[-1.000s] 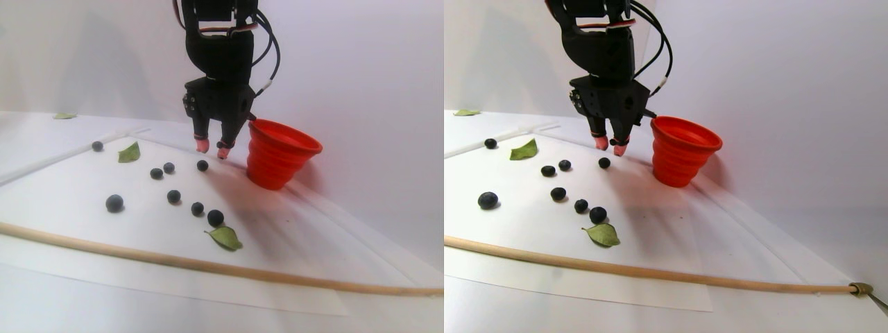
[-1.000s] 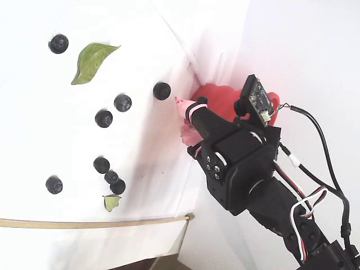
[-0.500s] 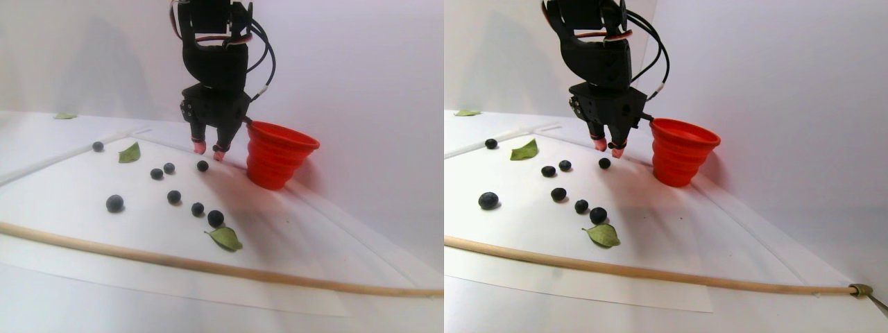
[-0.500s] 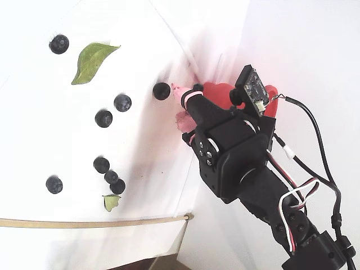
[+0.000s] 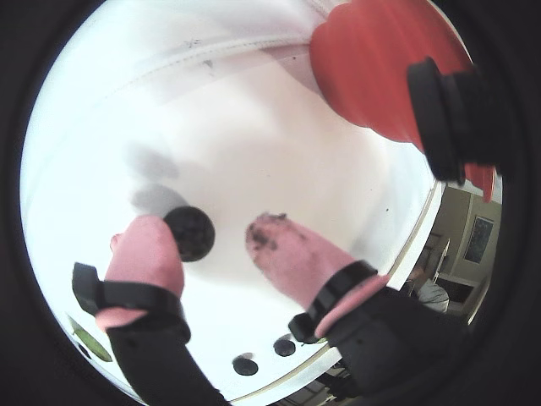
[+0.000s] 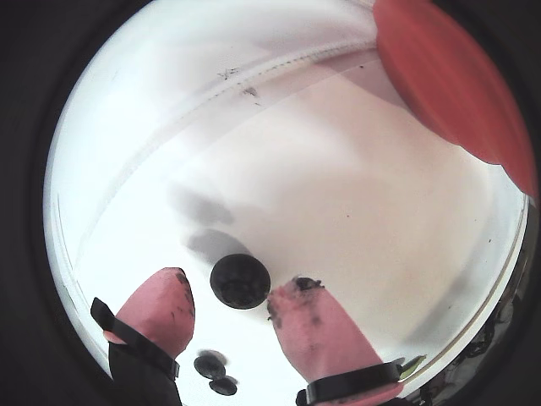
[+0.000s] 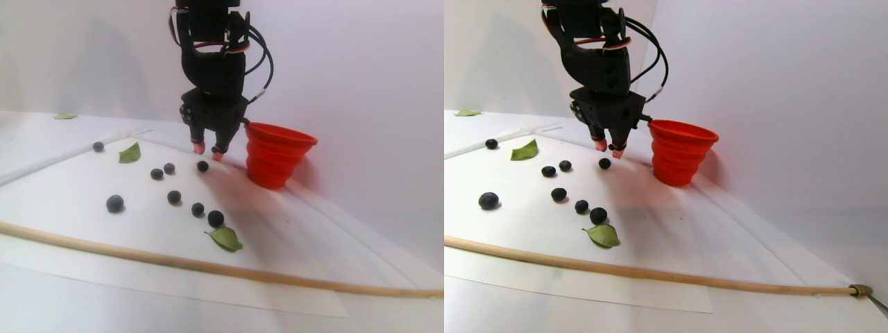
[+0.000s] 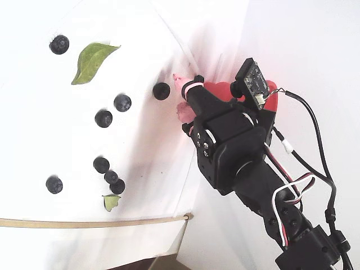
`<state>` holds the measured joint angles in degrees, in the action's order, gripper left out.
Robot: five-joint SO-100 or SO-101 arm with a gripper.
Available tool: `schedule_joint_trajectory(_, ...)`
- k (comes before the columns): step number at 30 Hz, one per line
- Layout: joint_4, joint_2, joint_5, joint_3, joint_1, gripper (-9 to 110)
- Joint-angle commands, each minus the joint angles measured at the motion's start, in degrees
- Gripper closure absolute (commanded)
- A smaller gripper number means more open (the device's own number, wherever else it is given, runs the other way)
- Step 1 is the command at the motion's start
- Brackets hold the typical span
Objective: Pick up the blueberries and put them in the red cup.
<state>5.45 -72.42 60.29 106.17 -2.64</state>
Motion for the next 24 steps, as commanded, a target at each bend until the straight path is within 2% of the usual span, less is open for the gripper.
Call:
schedule_joint_trajectory(1, 0.18, 0.0, -0.7, -1.58, -0.79, 84)
schedule_joint_trajectory(24, 1.76, -4.04, 2.81, 0.18, -2.11, 84)
